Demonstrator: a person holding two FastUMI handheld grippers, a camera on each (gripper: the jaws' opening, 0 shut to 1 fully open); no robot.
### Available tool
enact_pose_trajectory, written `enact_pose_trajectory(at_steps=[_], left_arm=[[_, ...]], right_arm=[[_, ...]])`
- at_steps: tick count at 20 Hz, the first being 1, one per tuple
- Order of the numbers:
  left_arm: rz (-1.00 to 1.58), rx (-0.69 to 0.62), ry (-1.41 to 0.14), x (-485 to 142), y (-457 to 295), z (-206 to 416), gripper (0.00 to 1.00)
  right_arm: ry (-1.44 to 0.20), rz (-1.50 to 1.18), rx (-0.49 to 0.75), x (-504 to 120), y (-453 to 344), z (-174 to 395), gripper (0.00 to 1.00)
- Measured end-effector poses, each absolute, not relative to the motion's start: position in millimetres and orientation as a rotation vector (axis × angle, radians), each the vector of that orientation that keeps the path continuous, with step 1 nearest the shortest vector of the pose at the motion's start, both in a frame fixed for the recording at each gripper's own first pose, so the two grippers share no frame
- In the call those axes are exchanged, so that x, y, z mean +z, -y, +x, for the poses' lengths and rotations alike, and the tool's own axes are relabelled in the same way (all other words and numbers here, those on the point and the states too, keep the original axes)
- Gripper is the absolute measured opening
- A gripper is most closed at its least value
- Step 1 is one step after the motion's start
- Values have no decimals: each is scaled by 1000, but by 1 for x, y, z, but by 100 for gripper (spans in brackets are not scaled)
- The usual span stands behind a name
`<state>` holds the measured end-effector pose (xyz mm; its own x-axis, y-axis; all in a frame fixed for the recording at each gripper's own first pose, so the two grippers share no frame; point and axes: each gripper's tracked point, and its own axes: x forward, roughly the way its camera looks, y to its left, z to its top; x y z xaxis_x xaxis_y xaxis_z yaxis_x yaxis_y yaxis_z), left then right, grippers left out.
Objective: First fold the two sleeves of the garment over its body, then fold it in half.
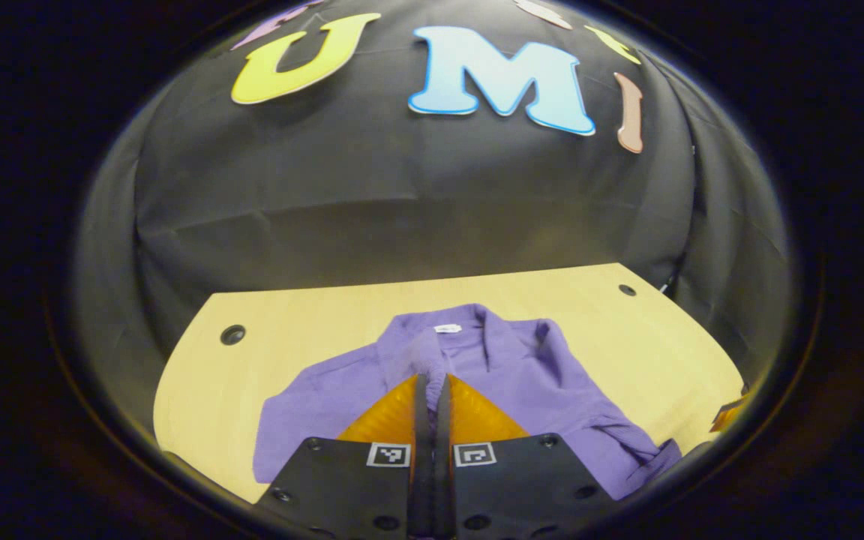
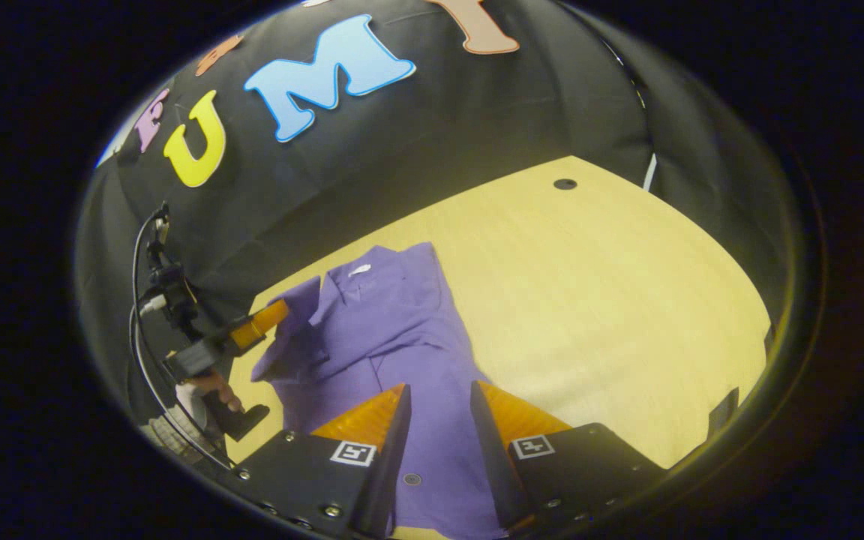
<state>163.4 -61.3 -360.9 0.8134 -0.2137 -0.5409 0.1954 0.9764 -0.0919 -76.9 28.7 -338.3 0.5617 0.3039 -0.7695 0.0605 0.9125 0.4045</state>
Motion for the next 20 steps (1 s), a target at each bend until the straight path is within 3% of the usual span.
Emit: enact_pose_trajectory(at_steps=[11, 20], left_arm=[[-63, -380, -551, -360, 177, 179, 7], [-44, -409, -633, -401, 223, 179, 7]], right_arm=[[-1112, 388, 102, -373, -5, -136, 51], [-1189, 372, 89, -385, -5, -157, 51]])
